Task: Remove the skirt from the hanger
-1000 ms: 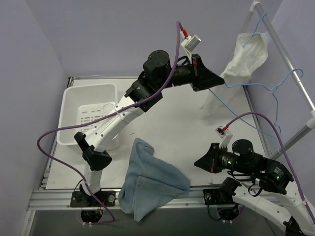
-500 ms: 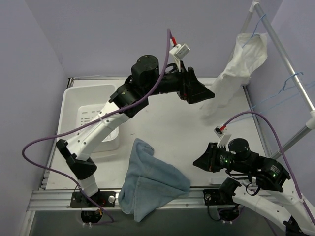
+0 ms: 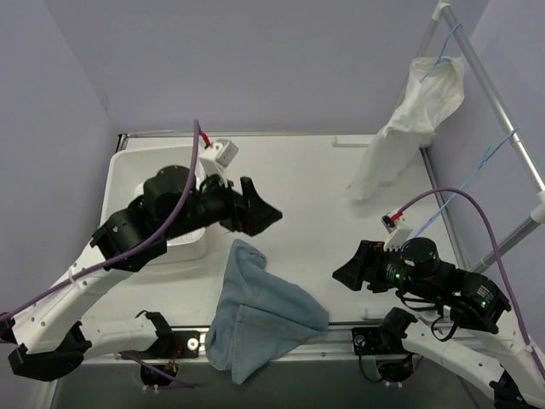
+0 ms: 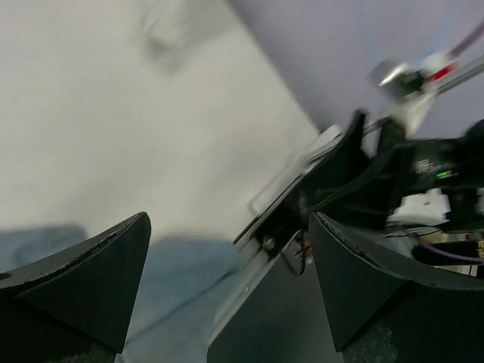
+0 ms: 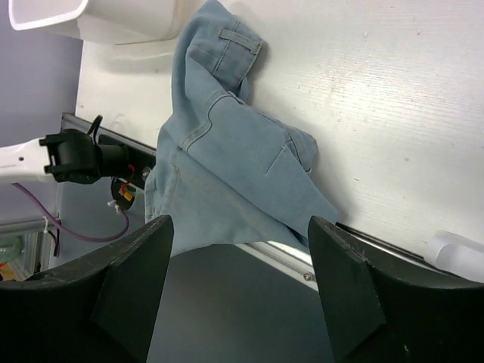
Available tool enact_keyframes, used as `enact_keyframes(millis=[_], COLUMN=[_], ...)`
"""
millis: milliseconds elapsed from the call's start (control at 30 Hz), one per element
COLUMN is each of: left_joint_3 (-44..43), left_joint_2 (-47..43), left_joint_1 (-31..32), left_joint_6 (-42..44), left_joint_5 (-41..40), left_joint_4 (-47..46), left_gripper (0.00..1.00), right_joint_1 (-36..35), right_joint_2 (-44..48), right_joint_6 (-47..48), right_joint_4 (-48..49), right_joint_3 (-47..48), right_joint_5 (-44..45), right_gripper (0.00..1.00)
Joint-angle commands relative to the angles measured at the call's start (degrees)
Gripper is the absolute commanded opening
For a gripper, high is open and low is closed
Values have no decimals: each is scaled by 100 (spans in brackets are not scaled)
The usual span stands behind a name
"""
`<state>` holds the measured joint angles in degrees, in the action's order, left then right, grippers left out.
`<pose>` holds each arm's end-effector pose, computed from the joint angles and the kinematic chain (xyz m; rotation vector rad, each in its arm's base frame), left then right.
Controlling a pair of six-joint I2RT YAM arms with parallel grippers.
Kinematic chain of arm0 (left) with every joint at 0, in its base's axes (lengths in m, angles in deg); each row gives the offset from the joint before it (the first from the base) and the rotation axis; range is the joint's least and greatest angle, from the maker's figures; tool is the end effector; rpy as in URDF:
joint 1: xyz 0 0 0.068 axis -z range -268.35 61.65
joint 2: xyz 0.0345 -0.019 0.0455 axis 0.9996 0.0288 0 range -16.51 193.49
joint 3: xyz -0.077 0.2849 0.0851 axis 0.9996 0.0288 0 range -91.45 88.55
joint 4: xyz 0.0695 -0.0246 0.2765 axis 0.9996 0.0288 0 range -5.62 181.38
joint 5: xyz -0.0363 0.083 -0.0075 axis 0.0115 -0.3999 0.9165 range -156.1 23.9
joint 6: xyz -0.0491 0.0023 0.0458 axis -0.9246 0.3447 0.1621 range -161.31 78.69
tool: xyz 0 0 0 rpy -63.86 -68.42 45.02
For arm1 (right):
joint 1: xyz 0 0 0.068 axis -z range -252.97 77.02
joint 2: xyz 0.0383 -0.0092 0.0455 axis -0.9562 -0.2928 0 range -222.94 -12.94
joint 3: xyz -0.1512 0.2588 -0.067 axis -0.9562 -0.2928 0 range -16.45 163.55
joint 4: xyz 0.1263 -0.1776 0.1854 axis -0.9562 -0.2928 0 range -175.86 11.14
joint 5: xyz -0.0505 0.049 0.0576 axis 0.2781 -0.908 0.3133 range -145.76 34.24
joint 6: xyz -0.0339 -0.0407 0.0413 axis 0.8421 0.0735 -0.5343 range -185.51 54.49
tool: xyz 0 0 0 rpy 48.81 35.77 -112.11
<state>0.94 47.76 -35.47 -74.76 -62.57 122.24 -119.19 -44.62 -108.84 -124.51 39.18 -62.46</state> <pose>0.1415 -0.1923 0.5137 0.3792 1.9365 -1.0888 0.0696 0.0815 0.3887 -0.1378 2.1228 1.1040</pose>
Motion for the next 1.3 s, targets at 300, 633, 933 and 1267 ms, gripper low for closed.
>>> enact_keyframes(millis=[300,633,933,1267], left_joint_3=[1283,2307,3268,3698], left_joint_2=[101,183,-969,-354], left_joint_1=[2445,2526,2358,2543], left_joint_6=[-3949,-4871,-6181,-7500], left_joint_5=[-3305,-2701,-2630,-2463], left_joint_4=[3621,2744,1478,1382], left_gripper=[94,94,94,94], right_joint_1=[-28,-28,-28,-28], right_joint_2=[-409,-260,-119,-137], right_joint_6=[123,71,18,0], right_joint_4=[21,-181,-401,-331], right_joint_3=[88,123,96,105], right_joint_5=[582,608,652,818], right_gripper=[67,67,67,67])
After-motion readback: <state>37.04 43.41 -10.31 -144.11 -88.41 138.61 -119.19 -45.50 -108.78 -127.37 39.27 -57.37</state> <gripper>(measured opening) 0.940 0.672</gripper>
